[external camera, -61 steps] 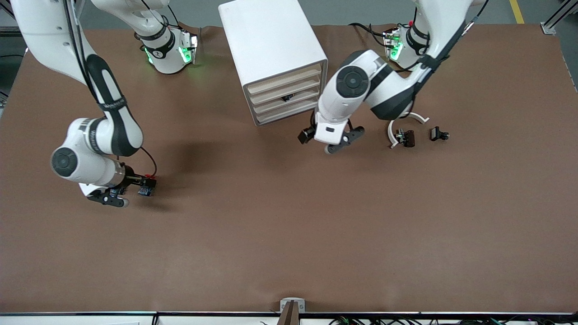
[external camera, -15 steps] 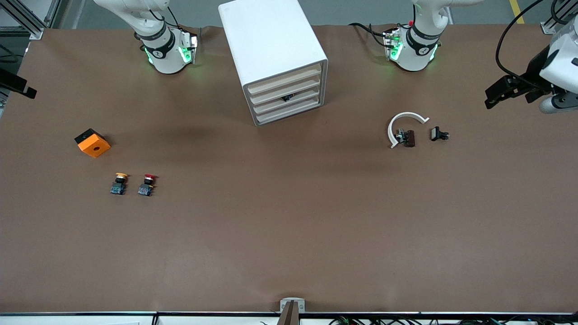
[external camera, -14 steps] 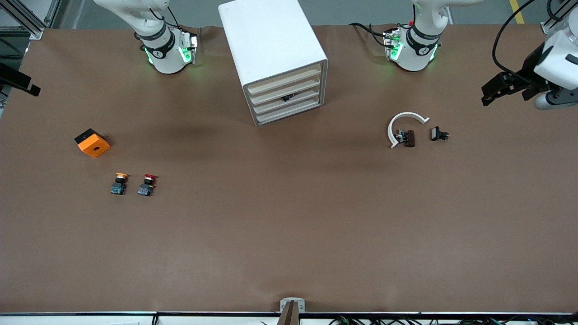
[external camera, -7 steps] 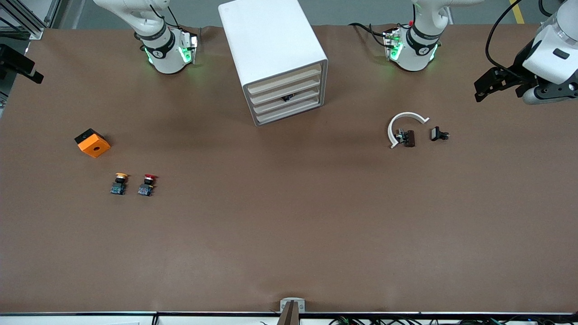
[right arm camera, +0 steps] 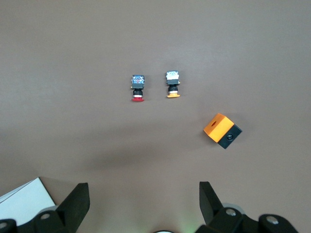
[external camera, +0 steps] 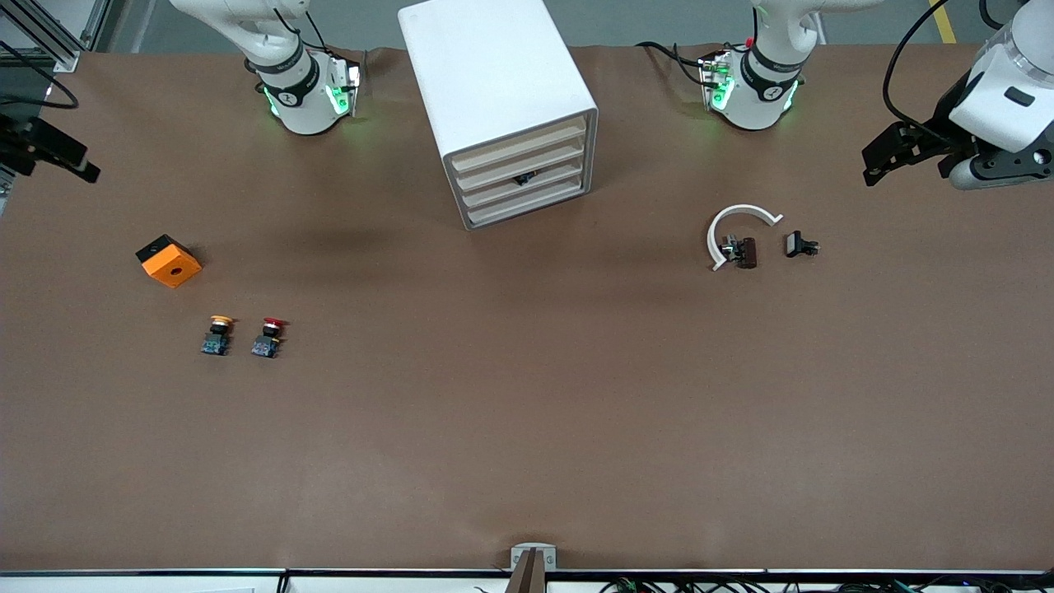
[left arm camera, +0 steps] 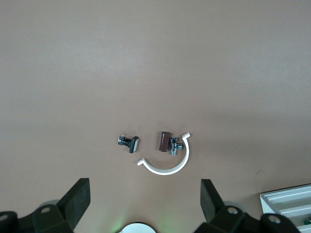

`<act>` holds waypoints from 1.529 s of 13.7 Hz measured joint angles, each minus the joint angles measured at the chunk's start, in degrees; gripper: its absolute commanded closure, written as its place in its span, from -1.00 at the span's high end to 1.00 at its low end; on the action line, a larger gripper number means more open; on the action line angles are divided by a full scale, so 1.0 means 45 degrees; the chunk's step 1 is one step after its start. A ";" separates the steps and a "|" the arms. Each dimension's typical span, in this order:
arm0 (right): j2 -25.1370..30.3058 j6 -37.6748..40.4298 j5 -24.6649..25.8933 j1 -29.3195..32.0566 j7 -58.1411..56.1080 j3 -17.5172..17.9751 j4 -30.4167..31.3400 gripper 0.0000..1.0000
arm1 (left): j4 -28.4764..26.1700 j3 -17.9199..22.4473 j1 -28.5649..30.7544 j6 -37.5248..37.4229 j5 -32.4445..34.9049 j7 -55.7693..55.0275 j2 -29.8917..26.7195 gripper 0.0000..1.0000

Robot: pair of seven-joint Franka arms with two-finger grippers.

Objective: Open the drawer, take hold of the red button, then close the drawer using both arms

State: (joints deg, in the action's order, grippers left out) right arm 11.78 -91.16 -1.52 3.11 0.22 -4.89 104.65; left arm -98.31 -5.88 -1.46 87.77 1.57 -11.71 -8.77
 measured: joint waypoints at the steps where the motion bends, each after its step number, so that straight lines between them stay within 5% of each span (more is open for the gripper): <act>1: 0.0001 -0.0199 0.0097 -0.0098 0.0000 0.0048 0.0284 1.00 | 0.0020 0.0000 0.0003 0.0004 0.0000 0.0000 0.0000 1.00; 9: 0.1464 0.0213 0.0198 -0.0335 0.0000 0.0243 0.0226 1.00 | 0.0167 0.0042 0.0058 0.0043 -0.0286 0.0000 0.0044 1.00; 21: 0.1461 0.0237 0.0233 -0.0334 0.0000 0.0238 0.0377 1.00 | 0.0925 0.0085 0.0099 0.0120 -0.0286 -0.0001 0.0778 1.00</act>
State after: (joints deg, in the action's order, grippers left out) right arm 18.36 -90.09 -0.47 1.61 0.22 -3.82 106.34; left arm -94.14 -5.50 -1.02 88.31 0.28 -11.71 -5.27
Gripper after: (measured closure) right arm 0.000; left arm 0.000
